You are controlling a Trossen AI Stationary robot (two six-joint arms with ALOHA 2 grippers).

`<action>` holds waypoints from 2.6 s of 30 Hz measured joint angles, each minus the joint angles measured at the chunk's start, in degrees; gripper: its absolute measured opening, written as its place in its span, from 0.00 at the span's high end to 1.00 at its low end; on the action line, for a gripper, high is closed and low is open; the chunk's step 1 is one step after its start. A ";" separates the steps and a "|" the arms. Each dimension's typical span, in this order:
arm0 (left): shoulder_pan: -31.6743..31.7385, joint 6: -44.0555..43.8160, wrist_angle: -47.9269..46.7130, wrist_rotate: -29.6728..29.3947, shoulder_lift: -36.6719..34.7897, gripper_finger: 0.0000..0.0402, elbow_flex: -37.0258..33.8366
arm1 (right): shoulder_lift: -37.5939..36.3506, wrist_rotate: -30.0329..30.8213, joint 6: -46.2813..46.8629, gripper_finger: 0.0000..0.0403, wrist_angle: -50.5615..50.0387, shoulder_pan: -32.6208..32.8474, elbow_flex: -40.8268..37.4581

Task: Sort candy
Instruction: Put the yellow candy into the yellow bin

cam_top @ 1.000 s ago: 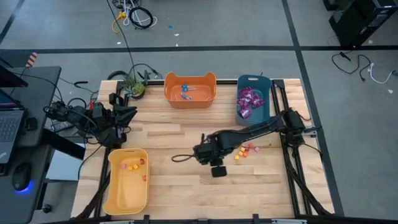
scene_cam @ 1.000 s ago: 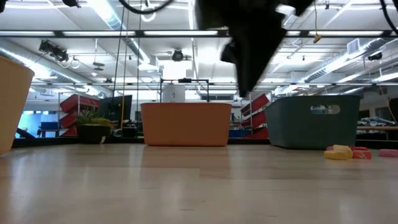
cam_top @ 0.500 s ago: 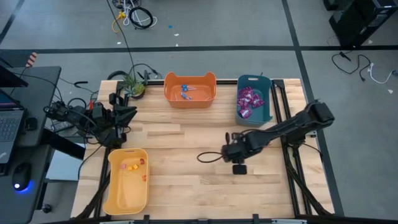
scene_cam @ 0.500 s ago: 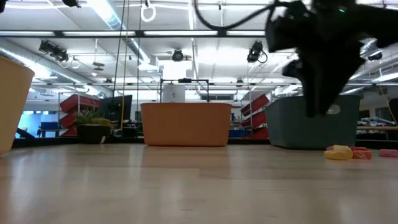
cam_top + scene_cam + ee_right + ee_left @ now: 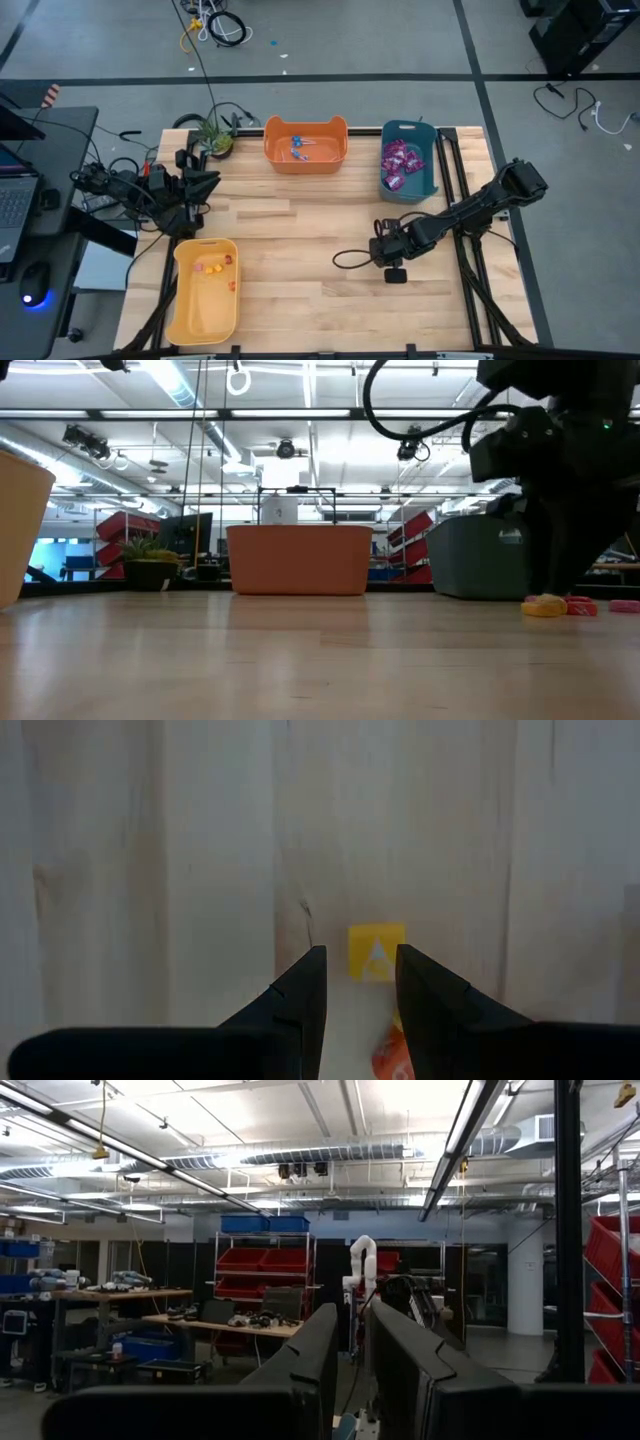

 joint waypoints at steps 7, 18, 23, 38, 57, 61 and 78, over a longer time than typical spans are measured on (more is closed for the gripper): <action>0.01 0.00 -0.03 -0.02 0.00 0.83 0.00 | 0.00 2.16 0.17 0.73 1.78 0.00 -1.62; 0.01 0.00 -0.10 -0.02 0.00 0.83 0.00 | 1.63 2.97 -1.90 0.70 2.34 0.07 -1.63; 0.01 0.02 -0.10 -0.50 0.00 0.83 0.00 | 3.44 3.08 -1.92 0.65 3.24 0.07 -1.59; 0.01 0.02 -0.14 -1.05 0.00 0.83 0.00 | 3.63 2.46 -1.45 0.70 3.69 0.07 -1.54; 0.00 0.02 -0.57 -1.05 0.00 0.83 0.00 | 3.78 1.85 -1.39 0.92 2.58 0.07 1.25; 0.00 0.02 -0.55 -1.05 0.00 0.83 0.00 | 3.78 3.02 -1.50 0.92 2.14 -0.43 4.10; 0.01 0.03 -0.01 -1.05 -0.01 0.83 0.00 | 3.76 5.34 -10.01 0.92 28.26 -5.79 12.74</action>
